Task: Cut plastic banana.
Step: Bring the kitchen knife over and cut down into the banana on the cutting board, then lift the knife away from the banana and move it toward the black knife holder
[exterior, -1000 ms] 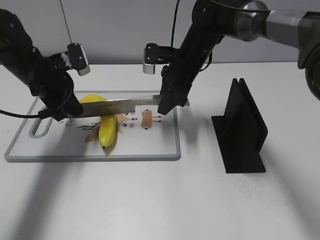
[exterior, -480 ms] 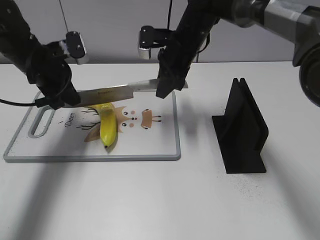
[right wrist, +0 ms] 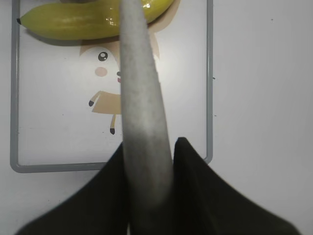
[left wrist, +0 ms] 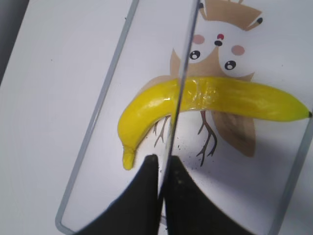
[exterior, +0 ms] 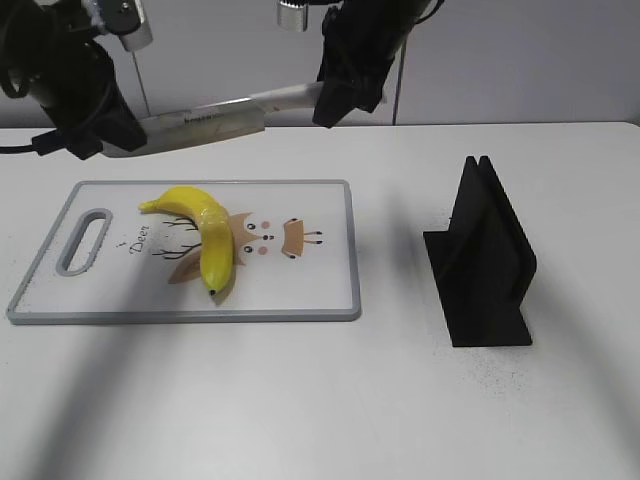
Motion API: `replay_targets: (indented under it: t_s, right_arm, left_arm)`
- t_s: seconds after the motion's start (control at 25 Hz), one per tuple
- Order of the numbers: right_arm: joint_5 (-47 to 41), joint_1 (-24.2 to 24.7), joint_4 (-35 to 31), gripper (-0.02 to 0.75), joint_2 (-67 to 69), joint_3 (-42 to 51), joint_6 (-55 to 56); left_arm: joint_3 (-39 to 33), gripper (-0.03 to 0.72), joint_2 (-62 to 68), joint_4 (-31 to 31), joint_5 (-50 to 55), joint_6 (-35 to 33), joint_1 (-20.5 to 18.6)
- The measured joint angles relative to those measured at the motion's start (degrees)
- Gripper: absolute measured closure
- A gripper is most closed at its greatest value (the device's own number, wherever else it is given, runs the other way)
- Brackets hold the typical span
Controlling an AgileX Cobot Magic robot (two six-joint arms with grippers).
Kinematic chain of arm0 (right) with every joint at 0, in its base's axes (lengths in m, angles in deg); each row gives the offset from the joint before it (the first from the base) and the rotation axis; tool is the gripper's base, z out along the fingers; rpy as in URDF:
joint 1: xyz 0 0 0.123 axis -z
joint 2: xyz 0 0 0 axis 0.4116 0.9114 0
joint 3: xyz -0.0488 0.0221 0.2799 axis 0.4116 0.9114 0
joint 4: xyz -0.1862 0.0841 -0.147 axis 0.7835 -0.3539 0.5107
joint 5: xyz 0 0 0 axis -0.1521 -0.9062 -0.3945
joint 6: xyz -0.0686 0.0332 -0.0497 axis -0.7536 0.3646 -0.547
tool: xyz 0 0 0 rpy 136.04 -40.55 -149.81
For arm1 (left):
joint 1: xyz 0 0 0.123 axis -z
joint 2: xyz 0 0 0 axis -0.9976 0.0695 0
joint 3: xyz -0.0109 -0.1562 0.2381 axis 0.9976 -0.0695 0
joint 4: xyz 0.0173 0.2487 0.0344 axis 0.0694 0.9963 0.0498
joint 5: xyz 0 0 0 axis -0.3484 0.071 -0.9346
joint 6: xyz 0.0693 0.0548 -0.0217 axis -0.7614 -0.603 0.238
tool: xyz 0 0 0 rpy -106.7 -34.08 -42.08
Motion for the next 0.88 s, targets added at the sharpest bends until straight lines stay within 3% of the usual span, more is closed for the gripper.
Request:
replay_targets:
  t_s: [0.32, 0.44, 0.64, 0.68, 0.76, 0.88]
  right_arm:
    - [0.00, 0.00, -0.48, 0.541, -2.17, 0.00, 0.42]
    - [0.00, 0.00, -0.66, 0.542, -2.17, 0.00, 0.88]
    - [0.00, 0.00, -1.11, 0.564, -2.17, 0.00, 2.13]
    - [0.00, 0.00, -1.11, 0.568, -2.20, 0.00, 2.42]
    - [0.21, 0.05, -0.39, 0.576, -2.35, 0.00, 3.45]
    - [0.52, 0.11, 0.43, 0.576, -2.71, 0.30, 4.13]
  left_arm:
    - [0.85, 0.643, -4.41, 0.59, 0.63, 0.27, 0.00]
    - [1.03, 0.516, -5.10, 0.31, 0.48, 0.71, 0.00]
    - [1.03, 0.140, -5.17, -0.76, -1.51, 3.45, 0.00]
    - [1.03, 0.093, -5.29, -0.97, -2.42, 4.04, 0.00]
    - [1.03, 0.034, -5.69, -1.04, -4.42, 4.97, 0.00]
    - [1.82, 0.017, -7.31, -1.04, -8.49, 7.02, 0.00]
